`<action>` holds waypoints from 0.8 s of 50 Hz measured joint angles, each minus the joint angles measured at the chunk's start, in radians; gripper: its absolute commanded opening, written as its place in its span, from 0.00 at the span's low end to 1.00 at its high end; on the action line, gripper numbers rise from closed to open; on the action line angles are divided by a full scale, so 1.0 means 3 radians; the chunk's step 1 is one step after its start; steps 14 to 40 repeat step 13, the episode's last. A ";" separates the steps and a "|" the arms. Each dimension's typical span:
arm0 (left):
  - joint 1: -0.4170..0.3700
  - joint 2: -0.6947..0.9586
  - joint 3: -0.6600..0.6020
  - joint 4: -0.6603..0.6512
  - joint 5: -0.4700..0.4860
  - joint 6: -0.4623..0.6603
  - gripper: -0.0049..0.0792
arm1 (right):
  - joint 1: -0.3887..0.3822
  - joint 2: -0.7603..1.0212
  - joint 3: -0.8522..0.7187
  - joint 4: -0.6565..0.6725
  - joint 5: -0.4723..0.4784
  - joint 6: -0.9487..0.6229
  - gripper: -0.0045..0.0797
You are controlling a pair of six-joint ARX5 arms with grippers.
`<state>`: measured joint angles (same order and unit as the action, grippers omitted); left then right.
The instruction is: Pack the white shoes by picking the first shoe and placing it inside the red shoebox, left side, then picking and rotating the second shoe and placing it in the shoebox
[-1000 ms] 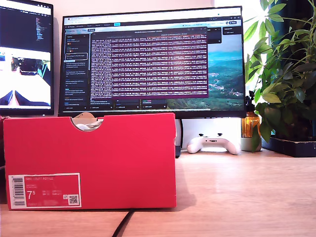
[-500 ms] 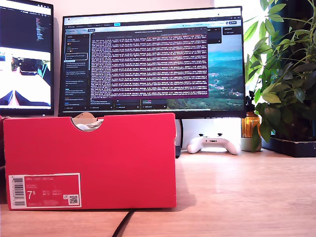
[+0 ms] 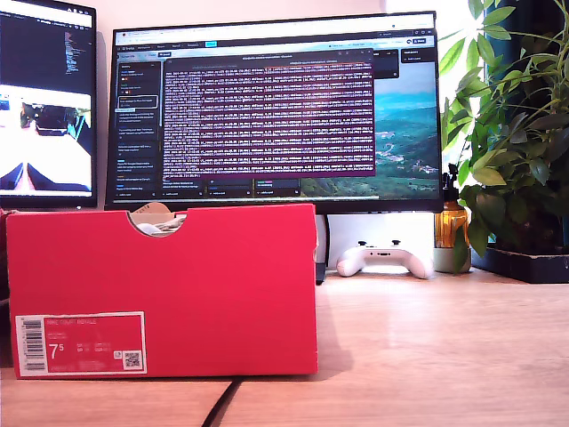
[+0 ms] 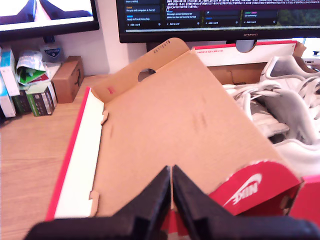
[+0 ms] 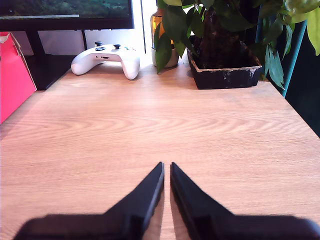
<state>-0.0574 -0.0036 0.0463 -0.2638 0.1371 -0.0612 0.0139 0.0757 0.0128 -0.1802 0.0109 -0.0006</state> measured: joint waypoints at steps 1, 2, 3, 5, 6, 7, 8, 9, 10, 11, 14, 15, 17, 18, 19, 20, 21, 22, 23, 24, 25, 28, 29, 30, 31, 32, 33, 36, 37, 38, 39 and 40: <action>0.0000 0.0000 -0.0019 0.0006 0.0000 -0.0017 0.04 | 0.0000 0.0001 0.0000 0.0000 0.0000 0.0000 0.05; 0.0000 0.0000 -0.0037 0.0010 0.0000 -0.0031 0.04 | 0.0000 0.0001 0.0000 0.0000 0.0000 0.0000 0.05; 0.0000 0.0001 -0.0042 0.0022 0.0000 -0.0037 0.04 | 0.0000 0.0000 0.0000 0.0000 0.0000 0.0000 0.05; 0.0000 0.0001 -0.0053 0.0053 -0.0003 -0.0038 0.04 | 0.0000 0.0000 0.0000 0.0000 0.0000 0.0000 0.05; 0.0000 0.0001 -0.0056 0.0066 -0.0001 -0.0043 0.04 | 0.0000 0.0001 0.0000 0.0001 0.0000 0.0000 0.05; 0.0000 0.0000 -0.0058 0.0078 -0.0001 -0.0045 0.04 | 0.0000 0.0000 0.0000 0.0001 0.0000 0.0000 0.05; 0.0000 0.0000 -0.0064 0.0086 0.0000 -0.0045 0.04 | 0.0000 0.0000 0.0000 0.0000 0.0000 0.0000 0.05; 0.0000 0.0000 -0.0064 0.0090 0.0004 -0.0045 0.04 | 0.0000 0.0001 0.0000 0.0000 0.0000 0.0000 0.05; 0.0000 0.0000 -0.0065 0.0093 0.0004 -0.0046 0.04 | 0.0000 0.0000 0.0000 0.0000 0.0000 0.0000 0.05; 0.0000 0.0000 -0.0066 0.0094 0.0004 -0.0046 0.04 | 0.0000 0.0001 0.0000 0.0001 0.0000 0.0000 0.05; 0.0000 0.0000 -0.0067 0.0099 0.0011 -0.0046 0.04 | 0.0000 0.0001 0.0000 0.0001 0.0000 0.0000 0.05; 0.0000 0.0000 -0.0067 0.0099 0.0011 -0.0046 0.04 | 0.0000 0.0001 0.0000 0.0001 0.0000 0.0000 0.05; 0.0000 0.0000 -0.0067 0.0099 0.0011 -0.0046 0.04 | 0.0000 0.0001 0.0000 0.0001 0.0000 0.0000 0.05; 0.0000 0.0000 -0.0067 0.0099 0.0011 -0.0046 0.04 | 0.0000 0.0001 0.0000 0.0001 0.0000 0.0000 0.05; 0.0000 0.0000 -0.0067 0.0099 0.0011 -0.0046 0.04 | 0.0000 0.0001 0.0000 0.0001 0.0000 0.0000 0.05; 0.0000 0.0000 -0.0067 0.0099 0.0011 -0.0046 0.04 | 0.0000 0.0001 0.0000 0.0001 0.0000 0.0000 0.05; 0.0000 0.0000 -0.0067 0.0099 0.0011 -0.0046 0.04 | 0.0000 0.0001 0.0000 0.0001 0.0000 0.0000 0.05; 0.0000 0.0000 -0.0067 0.0099 0.0011 -0.0046 0.04 | 0.0000 0.0001 0.0000 0.0001 0.0000 0.0000 0.05; 0.0000 0.0000 -0.0067 0.0099 0.0011 -0.0046 0.04 | 0.0000 0.0001 0.0000 0.0001 0.0000 0.0000 0.05; 0.0000 0.0000 -0.0067 0.0099 0.0011 -0.0046 0.04 | 0.0000 0.0001 0.0000 0.0001 0.0000 0.0000 0.05; 0.0000 0.0000 -0.0067 0.0099 0.0011 -0.0046 0.04 | 0.0000 0.0001 0.0000 0.0001 0.0000 0.0000 0.05; 0.0000 0.0000 -0.0067 0.0099 0.0011 -0.0046 0.04 | 0.0000 0.0001 0.0000 0.0001 0.0000 0.0000 0.05; 0.0000 0.0000 -0.0067 0.0099 0.0011 -0.0046 0.04 | 0.0000 0.0001 0.0000 0.0001 0.0000 0.0000 0.05; 0.0000 0.0000 -0.0067 0.0099 0.0011 -0.0046 0.04 | 0.0000 0.0001 0.0000 0.0001 0.0000 0.0000 0.05; 0.0000 0.0000 -0.0067 0.0099 0.0011 -0.0046 0.04 | 0.0000 0.0001 0.0000 0.0001 0.0000 0.0000 0.05; 0.0000 0.0000 -0.0067 0.0099 0.0011 -0.0046 0.04 | 0.0000 0.0001 0.0000 0.0001 0.0000 0.0000 0.05; 0.0000 0.0000 -0.0067 0.0099 0.0011 -0.0046 0.04 | 0.0000 0.0001 0.0000 0.0001 0.0000 0.0000 0.05; 0.0000 0.0000 -0.0067 0.0099 0.0011 -0.0046 0.04 | 0.0000 0.0001 0.0000 0.0001 0.0000 0.0000 0.05; 0.0000 0.0000 -0.0067 0.0099 0.0011 -0.0046 0.04 | 0.0000 0.0001 0.0000 0.0001 0.0000 0.0000 0.05; 0.0000 0.0000 -0.0067 0.0099 0.0011 -0.0046 0.04 | 0.0000 0.0001 0.0000 0.0001 0.0000 0.0000 0.05; 0.0000 0.0000 -0.0067 0.0099 0.0011 -0.0046 0.04 | 0.0000 0.0001 0.0000 0.0001 0.0000 0.0000 0.05; 0.0000 0.0000 -0.0067 0.0099 0.0011 -0.0046 0.04 | 0.0000 0.0001 0.0000 0.0001 0.0000 0.0000 0.05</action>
